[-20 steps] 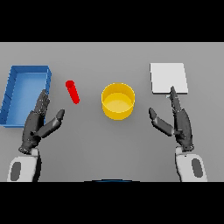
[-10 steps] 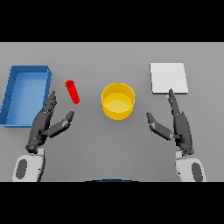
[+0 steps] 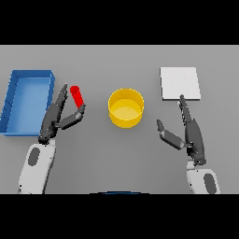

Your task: Pick up the red beaker and tilt it to pour out 1 green nut into yellow bowl. Pick up the yellow bowl and place it on the metallic measuring scale.

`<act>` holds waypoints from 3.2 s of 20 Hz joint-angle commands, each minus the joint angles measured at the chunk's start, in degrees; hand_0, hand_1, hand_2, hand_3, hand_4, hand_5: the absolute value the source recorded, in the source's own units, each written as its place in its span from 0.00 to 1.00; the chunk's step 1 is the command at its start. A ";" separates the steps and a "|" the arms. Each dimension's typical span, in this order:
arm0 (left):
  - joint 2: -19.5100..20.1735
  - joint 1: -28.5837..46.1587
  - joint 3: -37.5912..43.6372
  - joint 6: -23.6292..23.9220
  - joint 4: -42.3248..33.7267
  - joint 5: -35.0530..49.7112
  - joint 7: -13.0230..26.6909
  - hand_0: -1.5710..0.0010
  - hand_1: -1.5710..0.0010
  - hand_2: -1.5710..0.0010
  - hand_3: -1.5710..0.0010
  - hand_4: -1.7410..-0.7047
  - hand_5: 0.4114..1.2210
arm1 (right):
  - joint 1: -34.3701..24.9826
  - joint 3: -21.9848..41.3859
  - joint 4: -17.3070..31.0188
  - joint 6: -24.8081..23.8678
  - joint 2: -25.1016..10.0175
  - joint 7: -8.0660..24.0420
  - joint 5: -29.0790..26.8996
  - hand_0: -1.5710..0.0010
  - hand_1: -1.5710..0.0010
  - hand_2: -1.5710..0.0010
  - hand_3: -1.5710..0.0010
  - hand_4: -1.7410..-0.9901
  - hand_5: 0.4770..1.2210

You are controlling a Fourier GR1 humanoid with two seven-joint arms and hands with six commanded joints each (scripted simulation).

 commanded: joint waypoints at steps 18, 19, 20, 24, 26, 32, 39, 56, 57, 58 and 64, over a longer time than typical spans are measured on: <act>-1.21 -15.30 4.23 0.48 19.41 0.74 -5.37 1.00 1.00 1.00 1.00 0.40 0.35 | 0.47 -0.95 -1.38 0.39 -0.83 1.43 -1.02 1.00 1.00 1.00 1.00 0.64 0.22; -1.32 -16.06 4.45 0.78 20.43 0.65 -5.55 1.00 1.00 1.00 1.00 0.39 0.35 | 0.16 -0.94 -0.45 0.20 -0.33 1.64 -1.09 1.00 1.00 1.00 1.00 0.64 0.22; -1.91 -16.19 4.76 1.12 20.80 1.01 -6.16 1.00 1.00 1.00 1.00 0.38 0.36 | -0.06 -0.98 -0.63 0.34 -0.76 1.90 -0.89 1.00 1.00 1.00 1.00 0.64 0.22; -2.82 -17.79 7.16 2.95 23.71 2.50 -6.66 0.72 0.69 0.67 0.65 0.28 0.57 | 0.59 -0.28 -1.36 -0.46 -0.28 1.19 0.30 1.00 1.00 1.00 1.00 0.64 0.23; -2.81 -19.28 6.96 4.29 24.98 1.31 -5.85 0.46 0.44 0.43 0.47 0.19 0.72 | -0.08 -0.95 -0.65 -0.26 -0.69 1.94 -0.23 1.00 1.00 1.00 1.00 0.65 0.23; -3.02 -19.08 4.95 3.87 24.96 -0.10 -6.63 0.12 0.12 0.11 0.16 0.23 0.93 | 0.57 -0.76 -0.67 -0.38 -0.21 1.20 -0.35 1.00 1.00 1.00 1.00 0.64 0.23; -3.80 -18.85 5.41 6.82 19.81 3.52 -8.17 0.03 0.02 0.02 0.03 0.05 0.87 | 0.80 -1.24 -0.65 -0.30 -1.05 1.04 -0.26 1.00 1.00 1.00 1.00 0.64 0.23; 7.97 -27.83 -16.14 3.30 15.01 -17.27 12.22 0.00 0.00 0.00 0.00 0.00 0.89 | 1.08 -0.20 -1.62 0.17 -0.90 1.16 0.54 1.00 1.00 1.00 1.00 0.65 0.28; 8.43 -28.84 -18.27 2.97 15.11 -19.57 13.60 0.00 0.00 0.00 0.00 0.00 0.89 | 0.84 0.13 -1.47 0.16 -0.57 1.80 0.78 1.00 1.00 1.00 1.00 0.65 0.28; 9.60 -30.02 -20.44 2.46 15.36 -22.11 13.60 0.00 0.00 0.00 0.00 0.00 0.89 | 1.14 0.41 -2.08 0.11 -0.32 1.86 0.89 1.00 1.00 1.00 1.00 0.65 0.28; 12.82 -35.84 -30.45 -1.42 17.93 -32.06 13.71 0.00 0.00 0.00 0.00 0.00 0.96 | 1.55 0.20 -3.16 0.13 -0.69 3.04 0.91 1.00 1.00 1.00 1.00 0.62 0.31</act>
